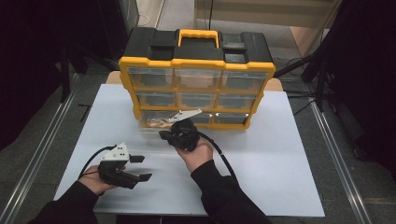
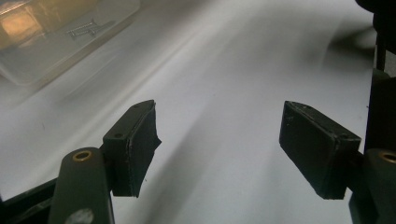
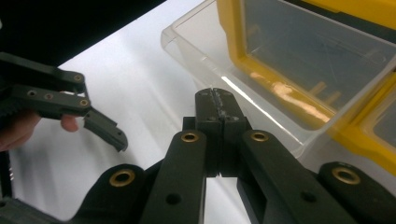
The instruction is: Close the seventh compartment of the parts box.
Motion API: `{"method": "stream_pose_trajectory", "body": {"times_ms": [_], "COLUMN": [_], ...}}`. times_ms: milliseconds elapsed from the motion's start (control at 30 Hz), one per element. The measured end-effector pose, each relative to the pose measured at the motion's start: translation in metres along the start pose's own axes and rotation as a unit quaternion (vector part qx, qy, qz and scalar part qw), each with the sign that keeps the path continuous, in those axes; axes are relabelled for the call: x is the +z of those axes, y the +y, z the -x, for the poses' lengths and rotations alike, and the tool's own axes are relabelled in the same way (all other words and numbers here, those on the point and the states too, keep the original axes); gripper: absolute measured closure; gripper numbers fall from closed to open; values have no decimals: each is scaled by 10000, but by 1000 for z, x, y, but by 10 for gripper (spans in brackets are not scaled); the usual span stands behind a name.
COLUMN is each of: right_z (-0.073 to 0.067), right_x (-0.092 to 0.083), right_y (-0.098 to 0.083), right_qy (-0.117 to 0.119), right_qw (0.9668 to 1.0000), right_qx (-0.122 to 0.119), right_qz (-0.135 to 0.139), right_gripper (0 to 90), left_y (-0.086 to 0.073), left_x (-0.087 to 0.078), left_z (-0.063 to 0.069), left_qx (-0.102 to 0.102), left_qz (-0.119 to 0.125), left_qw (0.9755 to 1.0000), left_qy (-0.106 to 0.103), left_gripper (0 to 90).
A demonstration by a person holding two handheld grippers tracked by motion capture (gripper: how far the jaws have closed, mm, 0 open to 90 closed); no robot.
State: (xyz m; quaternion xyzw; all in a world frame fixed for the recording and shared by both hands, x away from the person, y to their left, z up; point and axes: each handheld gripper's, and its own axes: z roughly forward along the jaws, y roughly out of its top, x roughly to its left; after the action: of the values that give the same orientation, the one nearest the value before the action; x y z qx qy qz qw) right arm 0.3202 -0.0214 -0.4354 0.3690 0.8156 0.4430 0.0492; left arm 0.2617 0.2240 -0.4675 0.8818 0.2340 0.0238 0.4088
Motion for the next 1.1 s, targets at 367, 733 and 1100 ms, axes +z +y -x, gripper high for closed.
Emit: {"method": "stream_pose_trajectory", "body": {"times_ms": [367,733,1100], "right_z": [-1,3,10], "right_x": [5,5,4], "right_y": [3,4,6], "right_qy": [-113,-29,-69], "right_qw": [9999,10000,9999], "right_qx": [-75,-18,5], "right_qz": [-32,4,104], "right_gripper": [900,900,900], "left_y": [0,0,0], "left_x": [-1,-1,0], "left_z": [-1,0,0], "left_qx": [-16,-4,-1], "left_qz": [9,-6,15], "left_qw": [10000,10000,10000], "left_qy": [-15,-24,-15], "left_gripper": [276,276,276]}}
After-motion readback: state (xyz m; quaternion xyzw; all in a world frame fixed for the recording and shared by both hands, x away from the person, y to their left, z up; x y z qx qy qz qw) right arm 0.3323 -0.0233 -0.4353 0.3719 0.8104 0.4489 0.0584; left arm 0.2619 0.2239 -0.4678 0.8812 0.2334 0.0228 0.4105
